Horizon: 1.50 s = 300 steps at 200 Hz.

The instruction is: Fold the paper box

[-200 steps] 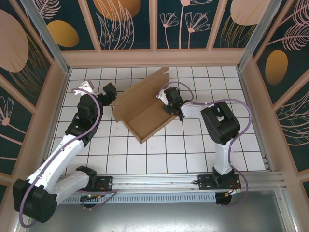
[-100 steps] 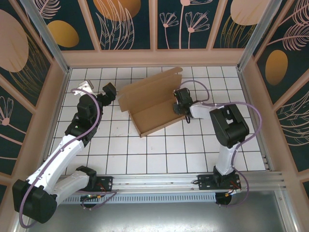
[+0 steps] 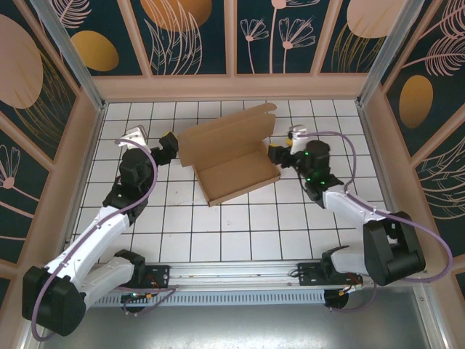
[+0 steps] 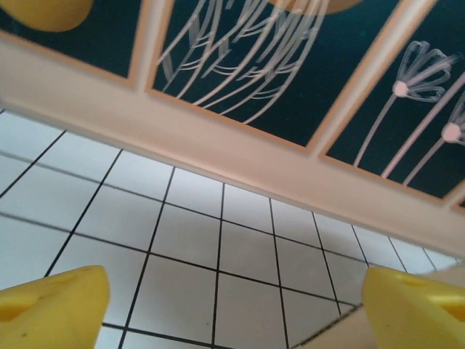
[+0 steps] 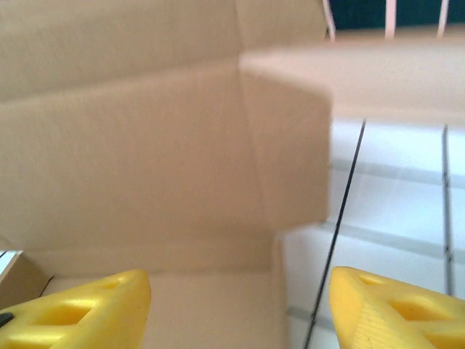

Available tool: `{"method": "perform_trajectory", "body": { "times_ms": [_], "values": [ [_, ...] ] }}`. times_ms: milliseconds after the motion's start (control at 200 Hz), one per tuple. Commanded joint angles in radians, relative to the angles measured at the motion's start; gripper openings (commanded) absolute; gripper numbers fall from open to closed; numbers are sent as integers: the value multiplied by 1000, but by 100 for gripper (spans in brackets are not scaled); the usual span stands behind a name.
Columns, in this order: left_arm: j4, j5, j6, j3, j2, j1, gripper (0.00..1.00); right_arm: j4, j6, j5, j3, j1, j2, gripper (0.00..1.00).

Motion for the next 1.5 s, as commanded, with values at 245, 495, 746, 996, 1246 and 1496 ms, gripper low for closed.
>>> {"method": "perform_trajectory", "body": {
  "times_ms": [245, 495, 746, 996, 1246, 1496],
  "values": [
    [53, -47, 38, -85, -87, 2, 90, 475, -329, -541, 129, -240, 352, 68],
    [-10, -159, -10, -78, -78, 2, 91, 361, -426, -686, 358, -241, 560, 75],
    [-48, -75, -36, -26, -43, 3, 90, 301, -423, -761, 520, -224, 704, 71],
    [-21, -80, -14, -51, -30, 2, 90, 206, -446, -784, 577, -188, 748, 52],
    [74, -102, -132, -111, 6, 12, 88, 217, -468, -625, 496, -152, 704, 11],
    [122, -37, -69, -116, -16, 12, 88, 398, -475, -403, 317, -88, 589, 0]
  ]
}}
